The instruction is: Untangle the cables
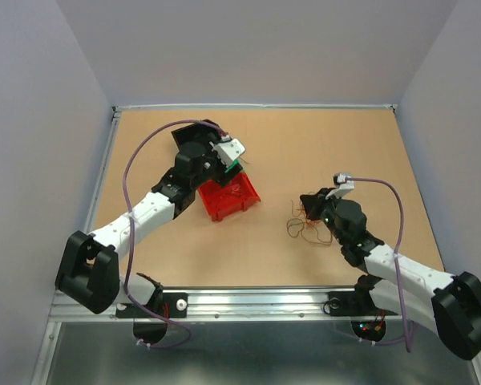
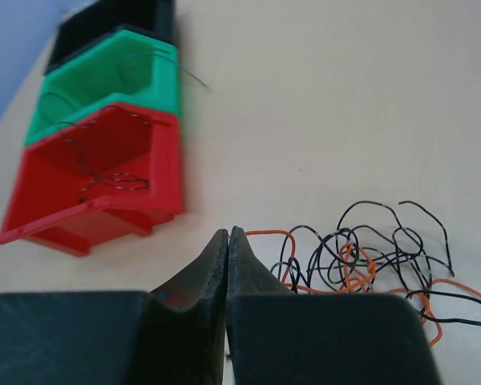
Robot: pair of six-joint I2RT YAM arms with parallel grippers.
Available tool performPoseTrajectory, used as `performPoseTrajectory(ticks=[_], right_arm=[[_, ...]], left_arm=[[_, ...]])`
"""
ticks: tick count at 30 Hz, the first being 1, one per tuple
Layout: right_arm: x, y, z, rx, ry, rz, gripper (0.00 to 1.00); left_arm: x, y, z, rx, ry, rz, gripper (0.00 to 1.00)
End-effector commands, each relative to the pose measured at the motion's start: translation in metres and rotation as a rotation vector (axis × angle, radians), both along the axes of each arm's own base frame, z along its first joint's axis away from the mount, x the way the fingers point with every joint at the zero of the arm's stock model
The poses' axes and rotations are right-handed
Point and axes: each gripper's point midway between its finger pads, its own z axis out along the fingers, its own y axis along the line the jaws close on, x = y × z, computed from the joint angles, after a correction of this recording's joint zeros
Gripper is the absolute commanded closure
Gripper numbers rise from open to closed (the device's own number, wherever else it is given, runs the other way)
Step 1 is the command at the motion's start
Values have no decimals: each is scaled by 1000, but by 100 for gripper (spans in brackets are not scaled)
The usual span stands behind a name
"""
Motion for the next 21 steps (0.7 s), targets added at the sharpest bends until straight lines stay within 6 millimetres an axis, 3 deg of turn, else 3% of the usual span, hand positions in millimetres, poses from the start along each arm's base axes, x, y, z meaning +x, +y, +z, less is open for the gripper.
performPoseTrajectory(ticks=[1,7,15,21], right_arm=[[-21,23,35,91,-150,170,99],[-23,19,43,122,-180,153,99],[-11,-11,39,143,-175,-39,100],[-8,-23,37,162,-173,-119,99]], left_arm=[[-48,-56,-16,0,31,-288,15],[-104,-116,-58,34,134,-537,15],[-125,-162,-89,48,236,-598,15],[-129,-195,-117,51,334,-571,16]])
